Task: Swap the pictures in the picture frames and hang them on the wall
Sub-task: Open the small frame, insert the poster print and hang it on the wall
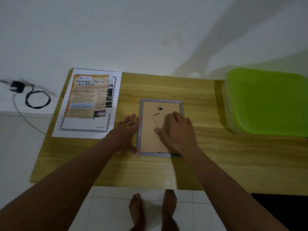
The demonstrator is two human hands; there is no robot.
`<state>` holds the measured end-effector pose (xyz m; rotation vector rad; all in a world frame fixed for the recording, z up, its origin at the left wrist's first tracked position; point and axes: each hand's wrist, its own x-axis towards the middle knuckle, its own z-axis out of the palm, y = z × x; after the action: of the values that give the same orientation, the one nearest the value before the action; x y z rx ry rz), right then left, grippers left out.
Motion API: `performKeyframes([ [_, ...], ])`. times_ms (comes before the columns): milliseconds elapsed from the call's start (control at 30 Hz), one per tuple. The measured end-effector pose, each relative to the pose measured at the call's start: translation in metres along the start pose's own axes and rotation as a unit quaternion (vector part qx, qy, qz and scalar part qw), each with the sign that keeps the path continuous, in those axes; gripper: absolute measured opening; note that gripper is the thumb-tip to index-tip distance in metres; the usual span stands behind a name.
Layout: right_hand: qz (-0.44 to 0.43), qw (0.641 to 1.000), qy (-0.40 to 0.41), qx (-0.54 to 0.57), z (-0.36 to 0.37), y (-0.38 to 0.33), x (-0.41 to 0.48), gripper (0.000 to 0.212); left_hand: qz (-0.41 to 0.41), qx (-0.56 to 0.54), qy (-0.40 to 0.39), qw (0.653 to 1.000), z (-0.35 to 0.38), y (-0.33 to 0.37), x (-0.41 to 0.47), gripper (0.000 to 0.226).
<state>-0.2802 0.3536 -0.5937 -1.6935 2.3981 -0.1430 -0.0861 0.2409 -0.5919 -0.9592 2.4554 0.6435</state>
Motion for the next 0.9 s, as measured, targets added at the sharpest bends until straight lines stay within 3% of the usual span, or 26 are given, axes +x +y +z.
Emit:
performKeyframes([
  [167,0.008,0.999,-0.015,0.036,0.013,-0.008,-0.019,0.046,-0.002,0.006,0.006,1.000,-0.001,0.002,-0.003,0.144],
  [300,0.041,0.991,-0.008,0.130,0.006,-0.018,-0.017,0.040,-0.001,0.001,0.010,1.000,0.002,-0.001,-0.003,0.143],
  [433,0.065,0.980,0.002,0.187,0.001,-0.022,-0.021,0.047,0.000,-0.002,0.012,1.000,0.005,-0.003,-0.001,0.145],
  [733,0.123,0.967,0.038,0.222,-0.038,-0.013,-0.007,0.038,0.003,0.000,0.014,1.000,0.005,-0.005,0.002,0.145],
  [900,0.155,0.975,0.042,0.154,-0.064,0.018,0.016,0.035,0.001,0.004,0.005,1.000,0.005,-0.006,0.004,0.151],
])
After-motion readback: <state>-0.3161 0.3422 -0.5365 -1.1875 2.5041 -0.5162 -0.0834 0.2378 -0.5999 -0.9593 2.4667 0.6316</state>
